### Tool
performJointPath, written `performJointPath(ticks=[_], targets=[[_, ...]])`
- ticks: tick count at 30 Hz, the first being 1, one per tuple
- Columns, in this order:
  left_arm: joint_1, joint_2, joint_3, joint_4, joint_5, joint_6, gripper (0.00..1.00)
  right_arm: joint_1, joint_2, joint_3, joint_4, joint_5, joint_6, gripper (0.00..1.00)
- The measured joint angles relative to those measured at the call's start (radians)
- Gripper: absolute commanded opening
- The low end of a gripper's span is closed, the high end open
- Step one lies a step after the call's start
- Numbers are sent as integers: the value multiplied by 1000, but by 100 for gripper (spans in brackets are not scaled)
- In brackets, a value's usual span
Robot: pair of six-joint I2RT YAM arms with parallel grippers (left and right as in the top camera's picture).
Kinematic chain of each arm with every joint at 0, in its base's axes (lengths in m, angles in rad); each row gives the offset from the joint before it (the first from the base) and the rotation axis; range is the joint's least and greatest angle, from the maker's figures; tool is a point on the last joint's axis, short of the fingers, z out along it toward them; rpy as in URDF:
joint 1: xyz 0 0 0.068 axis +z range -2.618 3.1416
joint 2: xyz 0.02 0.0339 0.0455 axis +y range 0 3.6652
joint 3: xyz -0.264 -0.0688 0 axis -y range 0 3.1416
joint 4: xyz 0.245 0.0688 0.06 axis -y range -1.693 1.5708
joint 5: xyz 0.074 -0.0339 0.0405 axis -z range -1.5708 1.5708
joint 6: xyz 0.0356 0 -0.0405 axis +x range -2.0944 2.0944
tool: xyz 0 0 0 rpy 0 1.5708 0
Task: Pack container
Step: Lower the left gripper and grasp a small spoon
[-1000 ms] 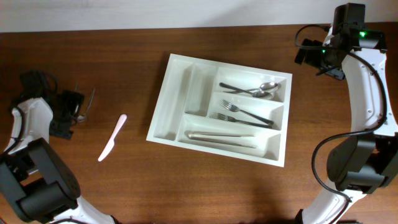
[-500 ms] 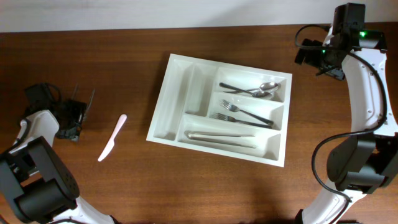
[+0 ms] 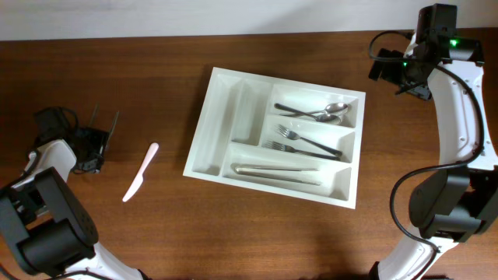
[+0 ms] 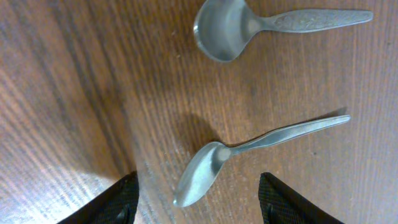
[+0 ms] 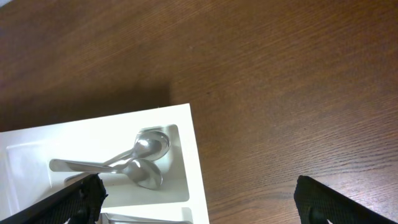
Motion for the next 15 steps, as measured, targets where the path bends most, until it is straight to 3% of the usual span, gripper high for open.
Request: performJointPath(ticks=[4, 15], targets=[[0, 16, 10, 39, 11, 0, 63, 0, 0, 0, 0, 0, 1, 99], [1, 45, 15, 92, 24, 3, 30, 0, 0, 0, 0, 0, 0, 99]])
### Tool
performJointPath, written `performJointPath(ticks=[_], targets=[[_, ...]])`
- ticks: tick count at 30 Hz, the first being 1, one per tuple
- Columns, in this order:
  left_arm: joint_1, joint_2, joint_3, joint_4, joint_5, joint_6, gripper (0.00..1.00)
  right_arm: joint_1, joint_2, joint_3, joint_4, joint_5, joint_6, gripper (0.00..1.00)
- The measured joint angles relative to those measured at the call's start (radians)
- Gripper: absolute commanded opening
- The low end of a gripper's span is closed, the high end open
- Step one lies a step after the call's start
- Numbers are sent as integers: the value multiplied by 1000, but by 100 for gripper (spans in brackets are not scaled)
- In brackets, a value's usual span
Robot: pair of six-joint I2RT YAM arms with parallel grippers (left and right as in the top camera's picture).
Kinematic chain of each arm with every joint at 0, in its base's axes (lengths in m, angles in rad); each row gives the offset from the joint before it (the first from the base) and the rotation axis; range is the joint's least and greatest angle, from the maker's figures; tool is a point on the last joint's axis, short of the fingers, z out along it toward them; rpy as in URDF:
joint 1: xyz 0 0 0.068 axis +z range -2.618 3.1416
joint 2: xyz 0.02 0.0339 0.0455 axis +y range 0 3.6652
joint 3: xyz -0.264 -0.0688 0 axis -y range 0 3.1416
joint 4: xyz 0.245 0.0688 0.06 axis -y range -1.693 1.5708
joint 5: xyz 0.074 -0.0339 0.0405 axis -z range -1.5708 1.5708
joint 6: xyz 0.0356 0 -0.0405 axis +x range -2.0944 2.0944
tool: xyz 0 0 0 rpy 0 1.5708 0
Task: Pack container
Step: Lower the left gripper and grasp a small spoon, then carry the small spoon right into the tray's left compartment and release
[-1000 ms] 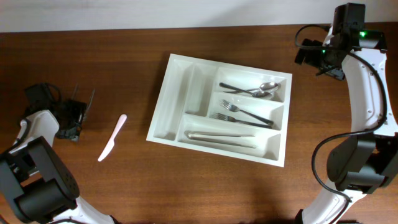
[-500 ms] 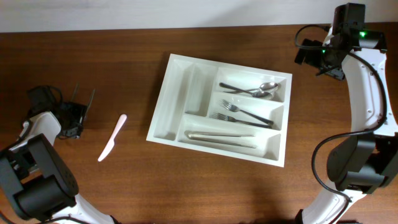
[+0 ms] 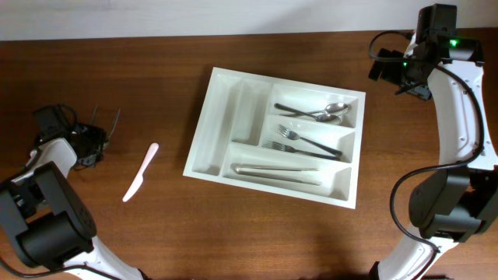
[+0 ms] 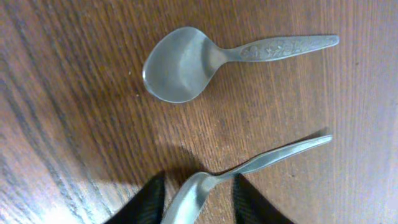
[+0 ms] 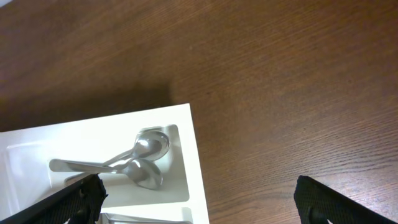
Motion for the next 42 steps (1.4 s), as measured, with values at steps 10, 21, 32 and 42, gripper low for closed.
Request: performJointPath(ticks=[10, 21, 32, 42], targets=[[-11, 8, 0, 5, 32, 1, 2, 0, 0, 0, 0, 0, 0, 99], [-14, 17, -3, 42, 118, 51, 2, 0, 0, 0, 0, 0, 0, 99], [-64, 26, 0, 55, 295, 174, 2, 0, 0, 0, 0, 0, 0, 99], [-107, -179, 41, 64, 324, 205, 2, 0, 0, 0, 0, 0, 0, 99]])
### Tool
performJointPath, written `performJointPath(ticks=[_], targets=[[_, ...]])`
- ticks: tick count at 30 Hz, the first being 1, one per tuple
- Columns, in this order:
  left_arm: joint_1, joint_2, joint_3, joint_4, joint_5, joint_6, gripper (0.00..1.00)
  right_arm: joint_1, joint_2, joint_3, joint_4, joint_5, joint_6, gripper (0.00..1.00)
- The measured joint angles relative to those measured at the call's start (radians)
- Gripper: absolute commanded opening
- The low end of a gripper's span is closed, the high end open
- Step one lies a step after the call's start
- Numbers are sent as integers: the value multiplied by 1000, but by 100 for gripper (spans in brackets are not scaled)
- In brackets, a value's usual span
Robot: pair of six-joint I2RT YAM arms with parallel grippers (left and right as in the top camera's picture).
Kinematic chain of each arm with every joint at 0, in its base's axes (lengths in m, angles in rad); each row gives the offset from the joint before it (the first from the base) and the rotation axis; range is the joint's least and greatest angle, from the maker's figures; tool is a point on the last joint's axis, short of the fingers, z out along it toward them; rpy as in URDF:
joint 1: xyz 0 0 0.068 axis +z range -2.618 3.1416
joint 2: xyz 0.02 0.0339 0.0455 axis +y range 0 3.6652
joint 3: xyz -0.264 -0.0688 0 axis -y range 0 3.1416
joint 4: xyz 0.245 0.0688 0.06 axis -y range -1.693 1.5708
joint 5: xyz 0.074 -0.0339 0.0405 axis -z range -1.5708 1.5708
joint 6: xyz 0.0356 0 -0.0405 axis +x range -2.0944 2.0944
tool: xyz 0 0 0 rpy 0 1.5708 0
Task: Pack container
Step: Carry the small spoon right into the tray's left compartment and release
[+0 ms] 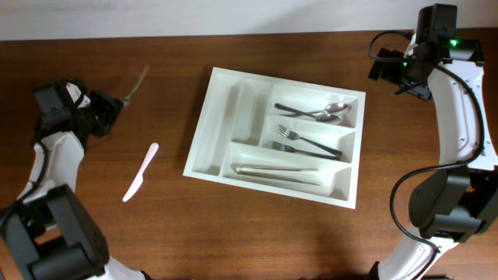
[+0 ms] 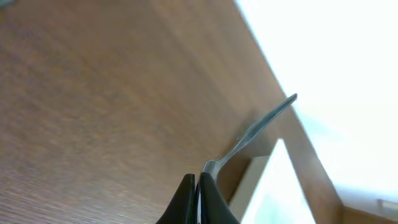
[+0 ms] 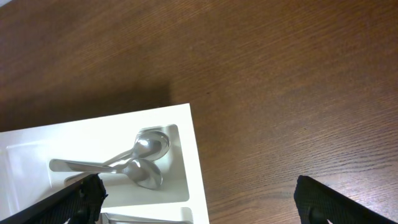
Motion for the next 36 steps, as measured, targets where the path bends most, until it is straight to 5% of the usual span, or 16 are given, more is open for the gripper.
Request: performJointPath(ticks=[11, 26, 36], targets=[[-163, -63, 6, -105, -14, -2, 2, 0, 0, 0, 0, 0, 0, 99], [-550, -63, 7, -243, -526, -355, 2, 0, 0, 0, 0, 0, 0, 99], [-607, -32, 7, -252, -596, -434, 2, 0, 0, 0, 0, 0, 0, 99]])
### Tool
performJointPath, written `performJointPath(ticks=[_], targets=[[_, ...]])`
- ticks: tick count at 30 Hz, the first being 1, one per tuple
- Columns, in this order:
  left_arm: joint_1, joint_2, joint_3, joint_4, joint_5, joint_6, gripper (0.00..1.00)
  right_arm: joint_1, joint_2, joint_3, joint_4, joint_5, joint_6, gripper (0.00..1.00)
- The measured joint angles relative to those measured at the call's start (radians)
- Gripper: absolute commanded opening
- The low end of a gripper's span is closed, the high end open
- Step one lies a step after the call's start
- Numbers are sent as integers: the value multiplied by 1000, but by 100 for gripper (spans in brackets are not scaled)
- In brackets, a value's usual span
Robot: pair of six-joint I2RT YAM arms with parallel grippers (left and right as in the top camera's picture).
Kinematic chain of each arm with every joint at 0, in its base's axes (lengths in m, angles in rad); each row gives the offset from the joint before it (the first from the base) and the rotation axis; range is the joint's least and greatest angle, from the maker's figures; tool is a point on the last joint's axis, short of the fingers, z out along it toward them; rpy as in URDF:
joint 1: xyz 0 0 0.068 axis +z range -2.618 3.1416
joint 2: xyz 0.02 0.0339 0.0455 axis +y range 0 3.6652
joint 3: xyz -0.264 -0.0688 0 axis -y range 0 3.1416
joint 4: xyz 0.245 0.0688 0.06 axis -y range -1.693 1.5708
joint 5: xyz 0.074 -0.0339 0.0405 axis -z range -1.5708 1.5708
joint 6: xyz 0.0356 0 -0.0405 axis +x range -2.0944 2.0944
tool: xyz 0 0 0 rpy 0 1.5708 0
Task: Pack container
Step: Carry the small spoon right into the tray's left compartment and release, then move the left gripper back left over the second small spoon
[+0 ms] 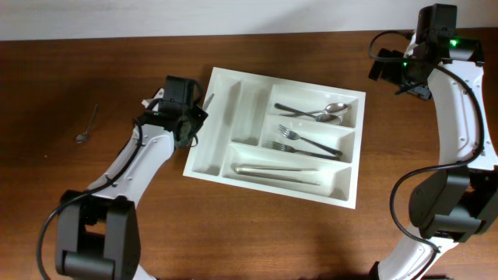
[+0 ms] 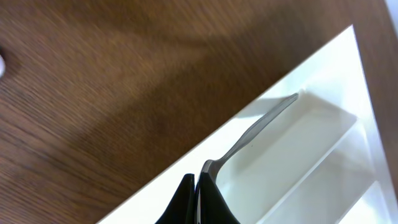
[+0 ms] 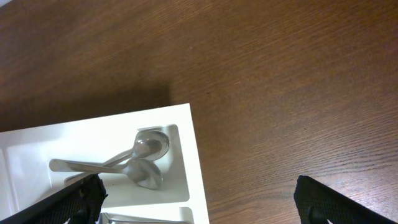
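Note:
My left gripper (image 2: 199,196) is shut on the bowl end of a plain steel spoon (image 2: 261,124). Its handle sticks out over the tray's long left compartment (image 2: 292,143). In the overhead view the left gripper (image 1: 189,118) sits at the left edge of the white cutlery tray (image 1: 220,85). A second spoon (image 1: 85,126) lies on the table at the far left. My right gripper (image 3: 200,202) stands open, high over the tray's far right corner, holding nothing.
The tray holds two spoons (image 1: 323,113) in its top right slot, forks (image 1: 307,143) in the middle slot and long pieces (image 1: 276,171) in the front slot. My left arm (image 1: 144,159) reaches across the table left of the tray.
My left gripper, still shut on the spoon, has moved from the far left of the table to the tray's left edge. The pink knife no longer shows beneath the arm. The right arm has not moved.
My left gripper stood open over two spoons at the far left. Then its fingers were close around the plain spoon's bowl. Later it held that spoon raised, and now holds it at the tray. The other spoon stays on the table.

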Motion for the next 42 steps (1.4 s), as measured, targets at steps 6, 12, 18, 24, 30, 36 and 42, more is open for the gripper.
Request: performJointPath(ticks=[6, 12, 18, 24, 30, 36, 42], targets=[[-43, 33, 0, 0, 0, -8, 48, 0, 0, 0, 0, 0, 0, 99], [-49, 58, 3, 20, 4, -9, 82, 0, 0, 0, 0, 0, 0, 99], [-44, 58, 8, 72, 4, 58, 83, 0, 0, 0, 0, 0, 0, 99], [49, 58, 38, 31, 5, 137, 84, 0, 0, 0, 0, 0, 0, 99], [268, 58, 41, -105, 0, 149, 84, 0, 0, 0, 0, 0, 0, 99], [422, 58, 37, -119, 47, 132, 84, 0, 0, 0, 0, 0, 0, 99], [526, 58, -13, -103, 74, 110, 84, 0, 0, 0, 0, 0, 0, 99]])
